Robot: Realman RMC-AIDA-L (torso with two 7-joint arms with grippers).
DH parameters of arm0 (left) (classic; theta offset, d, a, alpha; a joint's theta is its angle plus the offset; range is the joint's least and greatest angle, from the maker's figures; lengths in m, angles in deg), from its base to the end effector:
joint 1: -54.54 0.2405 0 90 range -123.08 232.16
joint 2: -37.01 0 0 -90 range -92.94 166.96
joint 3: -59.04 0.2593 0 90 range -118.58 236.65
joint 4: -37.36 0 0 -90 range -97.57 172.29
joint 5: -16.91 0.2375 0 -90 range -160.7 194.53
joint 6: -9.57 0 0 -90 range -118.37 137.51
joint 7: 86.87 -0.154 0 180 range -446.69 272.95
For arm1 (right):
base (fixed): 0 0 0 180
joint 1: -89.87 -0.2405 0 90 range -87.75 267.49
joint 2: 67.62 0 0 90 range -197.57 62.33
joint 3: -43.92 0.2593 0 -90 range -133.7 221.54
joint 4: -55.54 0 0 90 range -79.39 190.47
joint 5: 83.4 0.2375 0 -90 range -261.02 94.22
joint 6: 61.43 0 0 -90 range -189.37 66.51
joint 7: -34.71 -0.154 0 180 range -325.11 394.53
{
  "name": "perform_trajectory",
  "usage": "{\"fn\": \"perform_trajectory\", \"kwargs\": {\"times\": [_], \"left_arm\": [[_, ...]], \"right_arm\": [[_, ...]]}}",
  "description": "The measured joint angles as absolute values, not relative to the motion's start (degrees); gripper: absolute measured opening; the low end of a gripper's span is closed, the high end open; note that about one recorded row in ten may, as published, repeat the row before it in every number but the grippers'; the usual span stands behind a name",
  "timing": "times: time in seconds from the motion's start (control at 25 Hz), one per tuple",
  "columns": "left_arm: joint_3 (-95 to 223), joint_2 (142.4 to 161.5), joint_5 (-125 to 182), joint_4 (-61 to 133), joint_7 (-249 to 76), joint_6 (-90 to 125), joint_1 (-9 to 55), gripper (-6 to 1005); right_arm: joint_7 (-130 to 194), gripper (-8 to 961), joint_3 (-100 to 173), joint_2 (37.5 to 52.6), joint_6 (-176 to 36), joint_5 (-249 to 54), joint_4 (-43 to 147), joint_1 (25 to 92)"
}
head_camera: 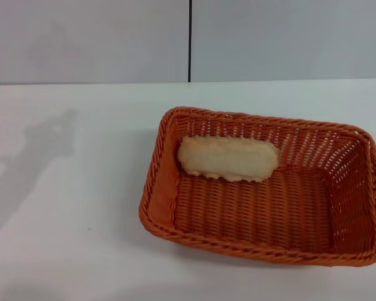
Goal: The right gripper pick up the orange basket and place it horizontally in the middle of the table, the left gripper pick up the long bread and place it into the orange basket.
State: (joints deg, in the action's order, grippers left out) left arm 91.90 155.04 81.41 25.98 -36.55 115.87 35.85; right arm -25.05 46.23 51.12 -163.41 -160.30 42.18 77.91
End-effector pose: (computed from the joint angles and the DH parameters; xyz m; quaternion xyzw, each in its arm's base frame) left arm -0.3176 0.2834 0.0458 -0.6833 -0.1647 -0.5875 0.4011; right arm 0.3982 0.2309 0.0994 -0.5287 0.2633 0.5789 0.5622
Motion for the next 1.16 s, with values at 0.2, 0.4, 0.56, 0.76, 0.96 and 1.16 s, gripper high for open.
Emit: {"fn": "perform_trajectory", "kwargs": {"times": [0.2, 0.4, 0.56, 0.76, 0.96, 1.16], "left_arm": [[91.9, 155.05, 81.4, 26.0, -36.5, 115.7, 35.6, -3], [91.9, 155.07, 81.4, 26.0, -36.6, 115.4, 35.5, -2], [91.4, 155.10, 81.4, 26.0, -36.5, 115.6, 35.5, -2], [91.3, 155.13, 81.4, 26.0, -36.5, 115.7, 35.5, -3], [90.3, 155.13, 81.4, 26.0, -36.4, 115.8, 35.6, -3], [88.7, 155.14, 81.4, 26.0, -36.4, 115.9, 36.0, -2]], "right_arm": [[-25.0, 538, 46.3, 51.12, -163.4, -160.3, 42.2, 77.8], [-24.5, 537, 46.4, 51.11, -163.7, -160.3, 42.4, 77.7], [-24.5, 450, 48.3, 51.12, -163.8, -160.3, 44.0, 77.8], [-24.5, 289, 48.8, 51.12, -163.9, -160.3, 44.6, 77.9], [-24.5, 94, 48.6, 51.12, -163.9, -160.4, 44.7, 77.9], [-24.5, -3, 48.7, 51.12, -164.1, -160.3, 44.6, 78.0]]}}
